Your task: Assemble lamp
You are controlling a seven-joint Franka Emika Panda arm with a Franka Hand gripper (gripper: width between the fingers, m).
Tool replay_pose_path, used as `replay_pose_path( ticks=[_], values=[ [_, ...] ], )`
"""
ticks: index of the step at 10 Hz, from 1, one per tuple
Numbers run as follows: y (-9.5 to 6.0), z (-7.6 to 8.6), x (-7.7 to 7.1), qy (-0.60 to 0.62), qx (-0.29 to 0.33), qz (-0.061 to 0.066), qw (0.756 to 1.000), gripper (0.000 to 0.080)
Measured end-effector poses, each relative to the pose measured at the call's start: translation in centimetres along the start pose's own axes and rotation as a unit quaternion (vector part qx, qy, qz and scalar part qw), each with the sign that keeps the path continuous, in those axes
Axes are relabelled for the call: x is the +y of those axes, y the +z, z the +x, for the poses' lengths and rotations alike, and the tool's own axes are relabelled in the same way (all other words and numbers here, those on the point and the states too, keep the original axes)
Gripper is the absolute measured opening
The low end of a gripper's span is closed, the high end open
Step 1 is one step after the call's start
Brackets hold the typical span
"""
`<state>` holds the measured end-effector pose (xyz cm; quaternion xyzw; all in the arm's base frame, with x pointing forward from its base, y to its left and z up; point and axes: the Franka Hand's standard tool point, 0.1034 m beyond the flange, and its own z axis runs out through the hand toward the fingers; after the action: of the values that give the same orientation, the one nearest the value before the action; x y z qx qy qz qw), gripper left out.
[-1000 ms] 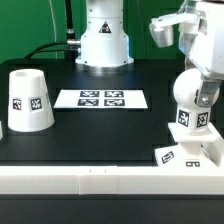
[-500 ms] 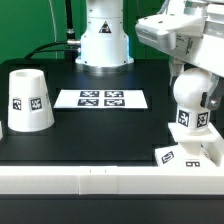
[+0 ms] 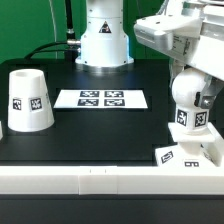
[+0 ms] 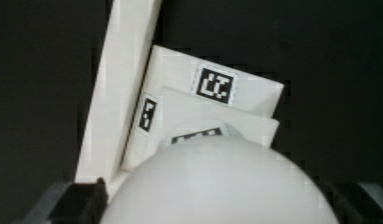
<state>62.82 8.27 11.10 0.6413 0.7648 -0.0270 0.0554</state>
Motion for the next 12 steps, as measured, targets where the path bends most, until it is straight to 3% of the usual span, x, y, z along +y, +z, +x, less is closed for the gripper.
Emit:
replay_pose_path(
  ticks=[3, 5, 9, 12],
  values=[
    [-0.1, 0.1, -0.3, 0.136, -0.001, 0.006, 0.991, 0.0577],
    [-0.1, 0.2, -0.5, 0.234, 0.012, 0.015, 0.972, 0.0577],
    [0.1, -0.2, -1.0, 0.415, 0.032, 0.052, 0.908, 0.0577],
    [-0.1, -0.2, -1.1, 0.501, 0.027, 0.060, 0.863, 0.0577]
  ],
)
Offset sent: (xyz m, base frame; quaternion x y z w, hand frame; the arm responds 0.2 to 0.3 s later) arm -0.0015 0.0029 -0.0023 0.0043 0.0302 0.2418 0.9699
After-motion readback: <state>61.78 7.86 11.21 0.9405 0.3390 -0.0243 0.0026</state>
